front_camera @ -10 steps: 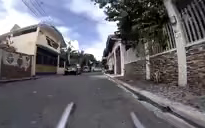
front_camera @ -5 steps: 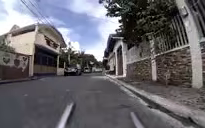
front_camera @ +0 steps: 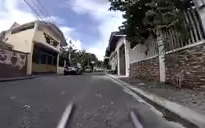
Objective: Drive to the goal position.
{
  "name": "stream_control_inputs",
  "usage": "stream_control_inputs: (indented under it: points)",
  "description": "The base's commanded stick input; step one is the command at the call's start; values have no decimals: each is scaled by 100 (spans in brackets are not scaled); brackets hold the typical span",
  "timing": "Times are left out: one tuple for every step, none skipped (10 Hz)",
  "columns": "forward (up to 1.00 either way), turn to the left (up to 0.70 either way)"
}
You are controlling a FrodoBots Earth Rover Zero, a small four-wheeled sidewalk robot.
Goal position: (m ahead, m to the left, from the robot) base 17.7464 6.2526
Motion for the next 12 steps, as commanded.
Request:
stream_control_inputs:
  points:
    - [100,0]
    - [100,0]
    - [100,0]
    - [100,0]
    - [100,0]
    - [100,0]
    - [100,0]
    - [100,0]
    - [100,0]
    - [100,0]
    - [100,0]
    - [100,0]
